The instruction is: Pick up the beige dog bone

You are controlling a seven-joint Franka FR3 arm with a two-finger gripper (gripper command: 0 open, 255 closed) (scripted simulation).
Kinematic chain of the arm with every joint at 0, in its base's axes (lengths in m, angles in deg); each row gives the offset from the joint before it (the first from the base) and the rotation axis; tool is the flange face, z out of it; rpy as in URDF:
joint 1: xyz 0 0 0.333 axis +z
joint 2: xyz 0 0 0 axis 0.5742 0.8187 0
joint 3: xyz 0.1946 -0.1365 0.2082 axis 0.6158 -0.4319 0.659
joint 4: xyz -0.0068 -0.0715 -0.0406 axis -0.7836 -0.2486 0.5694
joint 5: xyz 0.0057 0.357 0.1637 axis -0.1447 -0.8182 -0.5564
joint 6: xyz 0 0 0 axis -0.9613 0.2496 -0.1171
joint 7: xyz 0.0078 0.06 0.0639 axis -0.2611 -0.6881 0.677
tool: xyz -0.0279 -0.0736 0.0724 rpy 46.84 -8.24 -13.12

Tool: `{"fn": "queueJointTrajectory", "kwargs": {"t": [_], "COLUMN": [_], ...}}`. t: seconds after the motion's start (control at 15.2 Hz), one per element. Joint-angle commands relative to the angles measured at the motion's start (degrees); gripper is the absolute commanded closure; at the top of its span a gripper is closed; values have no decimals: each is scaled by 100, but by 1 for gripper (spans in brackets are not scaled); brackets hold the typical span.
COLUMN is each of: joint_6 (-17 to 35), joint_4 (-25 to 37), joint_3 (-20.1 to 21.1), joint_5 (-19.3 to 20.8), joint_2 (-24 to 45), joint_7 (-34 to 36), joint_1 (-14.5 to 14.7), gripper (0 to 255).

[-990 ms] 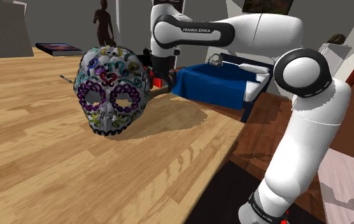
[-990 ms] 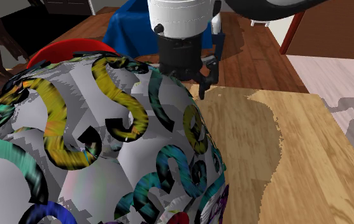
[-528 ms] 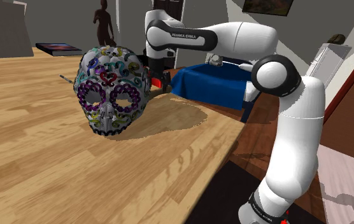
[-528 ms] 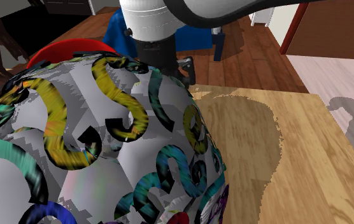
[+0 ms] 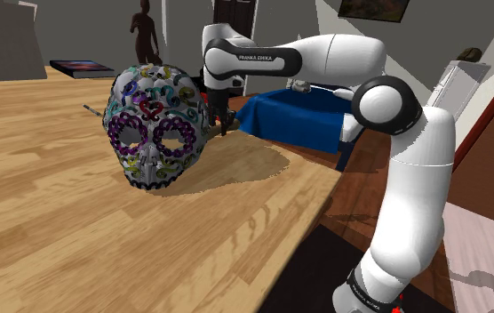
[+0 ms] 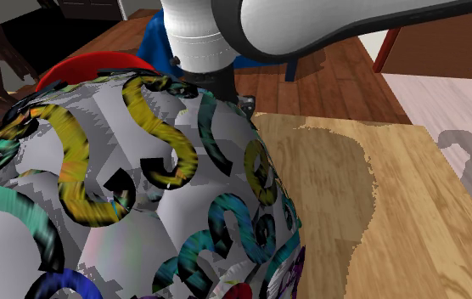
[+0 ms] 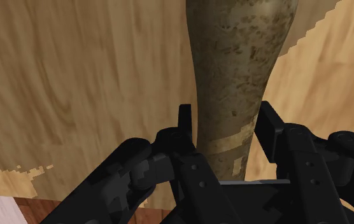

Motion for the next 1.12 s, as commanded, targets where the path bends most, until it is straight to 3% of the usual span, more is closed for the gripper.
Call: {"fn": "queueJointTrajectory", "kwargs": {"t": [0.0,0.46,1.06], "joint_6": [7,-4,-774], "joint_4": [-10,6,932], "joint_3": [0,0,8], "joint_5": [-1,1,44], "joint_2": [-2,3,159], "joint_7": [1,0,-70], "joint_1": [-1,1,102], "gripper": [255,255,255]}}
